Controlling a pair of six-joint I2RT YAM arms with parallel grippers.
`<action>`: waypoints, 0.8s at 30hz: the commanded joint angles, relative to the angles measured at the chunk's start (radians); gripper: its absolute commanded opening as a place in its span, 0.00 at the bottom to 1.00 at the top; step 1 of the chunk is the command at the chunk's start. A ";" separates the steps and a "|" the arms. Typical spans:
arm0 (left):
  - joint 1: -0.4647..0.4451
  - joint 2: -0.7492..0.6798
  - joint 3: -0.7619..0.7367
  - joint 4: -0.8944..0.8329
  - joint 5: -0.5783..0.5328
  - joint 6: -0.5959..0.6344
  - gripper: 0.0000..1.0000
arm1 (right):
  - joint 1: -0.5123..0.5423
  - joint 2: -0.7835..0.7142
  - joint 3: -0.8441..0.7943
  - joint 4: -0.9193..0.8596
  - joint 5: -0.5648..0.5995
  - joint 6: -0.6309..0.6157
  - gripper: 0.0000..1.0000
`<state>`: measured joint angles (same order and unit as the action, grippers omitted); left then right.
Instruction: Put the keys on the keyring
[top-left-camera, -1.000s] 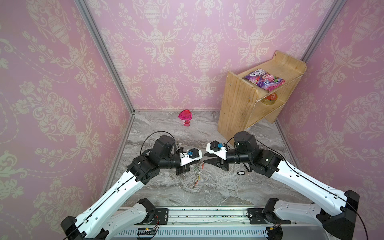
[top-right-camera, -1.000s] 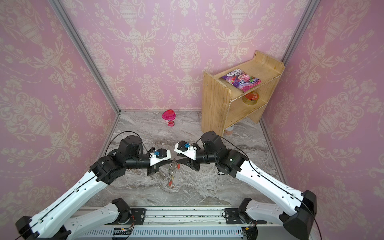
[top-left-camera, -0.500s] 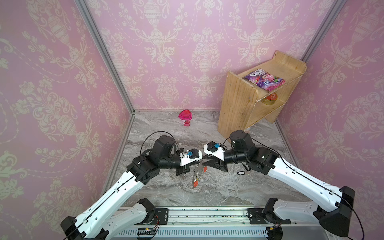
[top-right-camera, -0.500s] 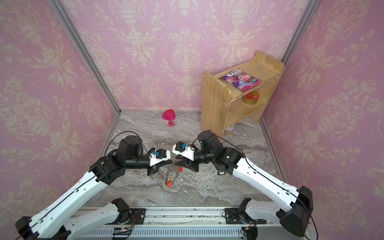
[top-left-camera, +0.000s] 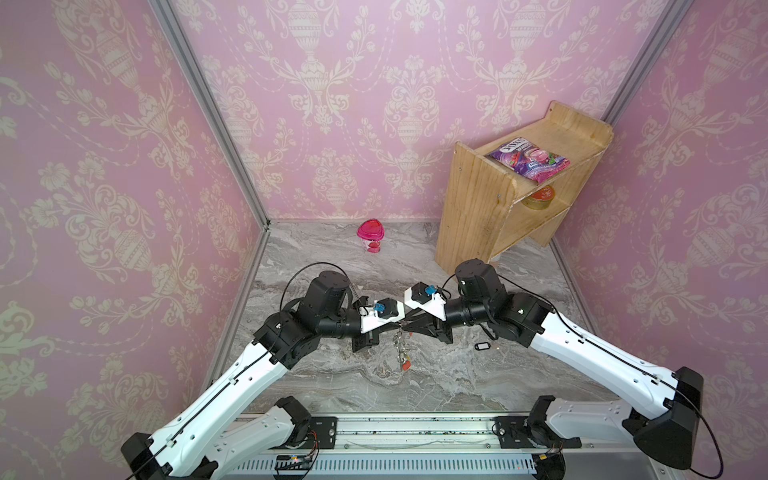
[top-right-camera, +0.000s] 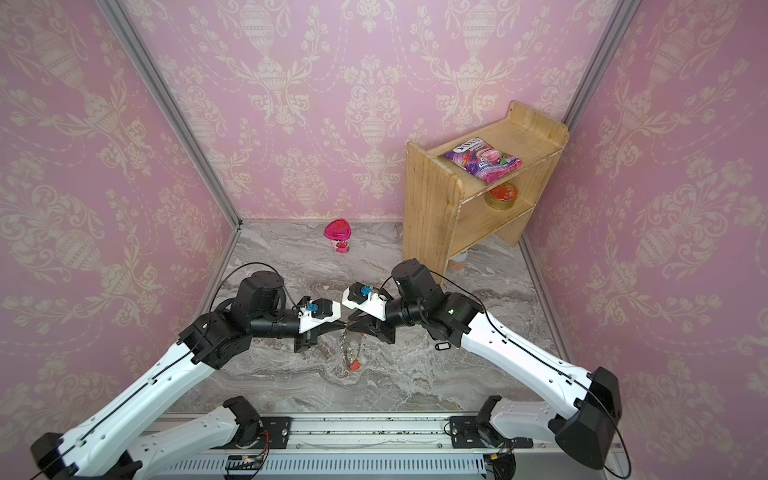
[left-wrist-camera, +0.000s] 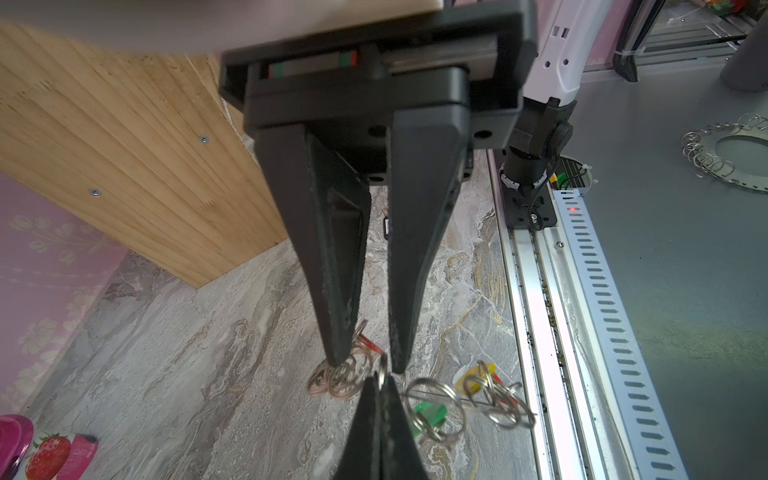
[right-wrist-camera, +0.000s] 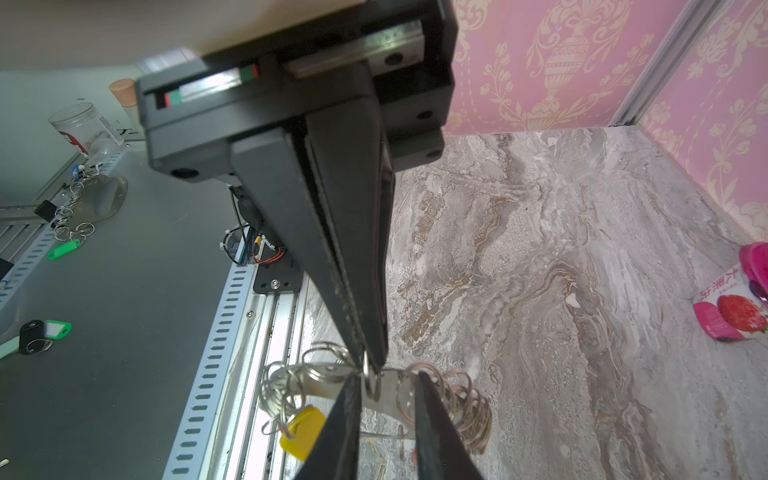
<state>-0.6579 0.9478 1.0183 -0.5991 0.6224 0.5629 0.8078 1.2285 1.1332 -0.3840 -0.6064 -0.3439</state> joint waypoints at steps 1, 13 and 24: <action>-0.008 -0.024 0.036 0.019 0.036 -0.020 0.00 | 0.004 0.012 0.034 -0.015 -0.023 0.005 0.22; -0.008 -0.029 0.042 0.013 0.040 -0.022 0.00 | 0.005 0.025 0.034 -0.034 -0.021 0.002 0.16; -0.010 -0.027 0.039 0.012 0.035 -0.020 0.00 | 0.006 0.006 0.034 -0.011 -0.045 0.019 0.23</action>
<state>-0.6586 0.9363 1.0260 -0.5995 0.6231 0.5598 0.8078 1.2480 1.1397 -0.4023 -0.6247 -0.3370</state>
